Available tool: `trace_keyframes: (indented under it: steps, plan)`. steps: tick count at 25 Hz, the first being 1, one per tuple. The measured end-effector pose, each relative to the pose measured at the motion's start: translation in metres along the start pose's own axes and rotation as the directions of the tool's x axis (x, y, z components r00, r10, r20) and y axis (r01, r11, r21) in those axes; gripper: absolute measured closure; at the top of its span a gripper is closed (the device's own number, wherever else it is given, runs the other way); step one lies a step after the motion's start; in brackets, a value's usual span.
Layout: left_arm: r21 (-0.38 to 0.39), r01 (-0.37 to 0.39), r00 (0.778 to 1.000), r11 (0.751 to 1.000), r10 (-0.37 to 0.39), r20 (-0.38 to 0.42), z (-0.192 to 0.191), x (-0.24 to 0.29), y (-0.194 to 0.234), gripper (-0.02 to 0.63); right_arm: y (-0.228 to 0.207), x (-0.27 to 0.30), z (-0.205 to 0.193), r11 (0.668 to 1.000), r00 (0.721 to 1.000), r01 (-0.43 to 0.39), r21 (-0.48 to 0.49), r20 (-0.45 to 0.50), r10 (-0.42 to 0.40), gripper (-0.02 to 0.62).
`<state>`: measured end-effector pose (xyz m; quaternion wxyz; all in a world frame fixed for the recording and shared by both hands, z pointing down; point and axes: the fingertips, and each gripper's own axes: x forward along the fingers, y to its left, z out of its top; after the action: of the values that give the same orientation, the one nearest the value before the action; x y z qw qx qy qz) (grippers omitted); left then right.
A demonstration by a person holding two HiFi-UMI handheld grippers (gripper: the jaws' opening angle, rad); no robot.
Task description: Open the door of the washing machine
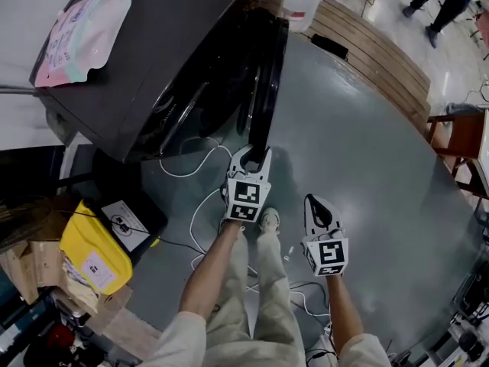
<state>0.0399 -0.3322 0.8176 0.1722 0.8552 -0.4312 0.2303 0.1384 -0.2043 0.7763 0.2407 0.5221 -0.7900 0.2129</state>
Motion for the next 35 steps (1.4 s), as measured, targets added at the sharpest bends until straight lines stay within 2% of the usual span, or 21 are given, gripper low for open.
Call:
trace_keyframes:
  steps: [10,18,25,29,35]
  plan:
    - [0.055,0.096,0.995,0.994,-0.094,-0.039,0.007,0.026,-0.066,0.497,-0.035,-0.041,-0.028,0.992,0.996,0.093,0.080,-0.004,-0.093,0.597]
    - [0.099,0.153,0.988,0.983,-0.151,-0.027,0.021,0.055,-0.112,0.477,-0.066,-0.060,-0.041,0.982,0.989,0.145,0.123,-0.003,-0.146,0.597]
    - [0.098,0.188,0.982,0.977,-0.186,-0.038,0.030,0.079,-0.153,0.469,-0.098,-0.080,-0.055,0.968,0.980,0.197,0.153,-0.011,-0.198,0.597]
    - [0.154,0.227,0.974,0.962,-0.220,-0.059,0.037,0.099,-0.177,0.471,-0.115,-0.088,-0.062,0.961,0.975,0.222,0.167,-0.018,-0.222,0.597]
    - [0.199,0.299,0.954,0.933,-0.286,-0.092,0.050,0.130,-0.212,0.471,-0.130,-0.098,-0.066,0.950,0.968,0.250,0.189,-0.019,-0.251,0.597]
